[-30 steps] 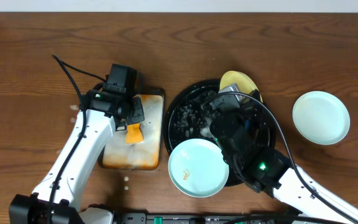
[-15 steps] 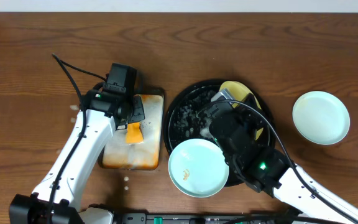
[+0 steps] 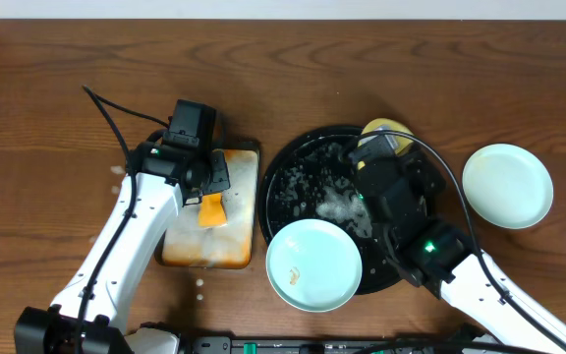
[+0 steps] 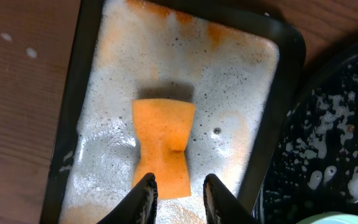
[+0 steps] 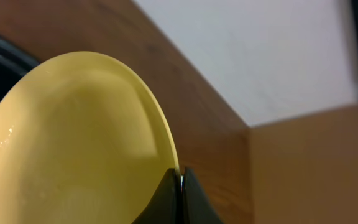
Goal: Clean dirty plates on tray and stack at the side
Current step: 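Lift the yellow plate with the right gripper and stack it on green plate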
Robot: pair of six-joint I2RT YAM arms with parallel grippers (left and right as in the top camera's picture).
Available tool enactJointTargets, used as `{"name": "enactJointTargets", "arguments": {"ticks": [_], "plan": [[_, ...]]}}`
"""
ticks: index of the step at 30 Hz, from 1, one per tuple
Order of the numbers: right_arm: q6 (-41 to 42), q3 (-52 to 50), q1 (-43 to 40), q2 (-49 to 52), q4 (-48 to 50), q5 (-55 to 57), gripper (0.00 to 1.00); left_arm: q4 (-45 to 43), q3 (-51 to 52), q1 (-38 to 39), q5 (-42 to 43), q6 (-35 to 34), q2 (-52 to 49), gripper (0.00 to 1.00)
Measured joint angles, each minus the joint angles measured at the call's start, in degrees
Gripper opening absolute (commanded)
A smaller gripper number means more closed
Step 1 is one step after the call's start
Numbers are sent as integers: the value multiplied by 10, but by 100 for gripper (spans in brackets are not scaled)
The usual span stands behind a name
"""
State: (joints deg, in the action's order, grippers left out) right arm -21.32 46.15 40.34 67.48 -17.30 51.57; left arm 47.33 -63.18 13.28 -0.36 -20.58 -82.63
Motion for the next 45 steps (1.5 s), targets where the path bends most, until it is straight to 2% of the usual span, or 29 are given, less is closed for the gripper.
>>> {"name": "enactJointTargets", "arguments": {"ticks": [4, 12, 20, 25, 31, 36, 40, 45], "plan": [[-19, 0, 1, 0, -3, -40, 1, 0, 0, 0, 1, 0, 0, 28], [-65, 0, 7, 0, -3, -46, 1, -3, 0, 0, 5, 0, 0, 29], [-132, 0, 19, 0, 13, -7, 1, -4, 0, 0, 5, 0, 0, 29], [-140, 0, 25, 0, 20, 10, 1, -4, 0, 0, 5, 0, 0, 29], [-75, 0, 22, 0, 41, 43, 1, -8, 0, 0, 5, 0, 0, 29], [17, 0, -8, 0, 30, 28, 1, -9, 0, 0, 5, 0, 0, 29], [109, 6, -51, -6, -35, -47, 1, -12, 0, 0, 6, 0, 0, 29], [204, 29, -148, -28, -98, -170, 1, -12, 0, 0, 11, 0, 0, 29]]}}
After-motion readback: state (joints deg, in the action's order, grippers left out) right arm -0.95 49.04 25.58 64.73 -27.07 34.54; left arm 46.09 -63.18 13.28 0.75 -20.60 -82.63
